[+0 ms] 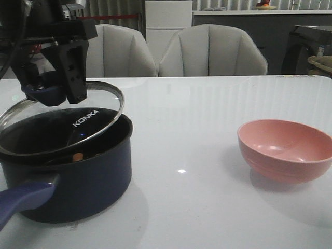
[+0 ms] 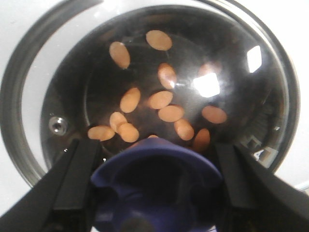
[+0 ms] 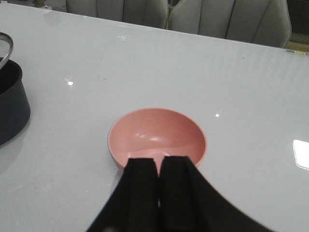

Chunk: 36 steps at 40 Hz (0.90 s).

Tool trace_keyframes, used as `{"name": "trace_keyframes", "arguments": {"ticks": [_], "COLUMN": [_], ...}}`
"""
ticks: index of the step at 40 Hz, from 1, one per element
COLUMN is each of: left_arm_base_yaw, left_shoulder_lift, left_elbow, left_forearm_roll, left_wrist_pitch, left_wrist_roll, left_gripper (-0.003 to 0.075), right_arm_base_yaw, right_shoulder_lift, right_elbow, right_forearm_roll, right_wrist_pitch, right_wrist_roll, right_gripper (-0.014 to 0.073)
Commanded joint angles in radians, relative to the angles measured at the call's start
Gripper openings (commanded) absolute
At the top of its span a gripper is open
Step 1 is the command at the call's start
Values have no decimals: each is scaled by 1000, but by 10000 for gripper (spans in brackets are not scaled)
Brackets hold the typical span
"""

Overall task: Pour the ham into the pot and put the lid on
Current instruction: 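Lift the lid and carry it over the saucepan, left gripper, then lower the lid onto the saucepan and open the left gripper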

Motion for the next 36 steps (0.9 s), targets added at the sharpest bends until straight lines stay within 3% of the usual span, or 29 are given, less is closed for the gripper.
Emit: {"name": "trace_keyframes", "arguments": {"ticks": [1, 11, 28, 36], "left_arm_base_yaw": [-9, -9, -9, -9], "left_shoulder_lift": [-44, -44, -44, -44], "left_elbow": [-35, -35, -33, -33], "left_forearm_roll": [-31, -29, -43, -57], "left_wrist_pitch": [50, 50, 50, 50], "left_wrist_roll": [-5, -5, -5, -5], "left_gripper": [138, 169, 512, 540], "right_arm_base_yaw": [1, 1, 1, 1], "right_shoulder_lift": [6, 6, 6, 6], "right_elbow": [-26, -26, -26, -26], "right_forearm_roll": [6, 6, 6, 6], "right_wrist_pitch": [-74, -74, -74, -74], "right_wrist_roll": [-6, -6, -6, -6], "right_gripper": [145, 145, 145, 145]}}
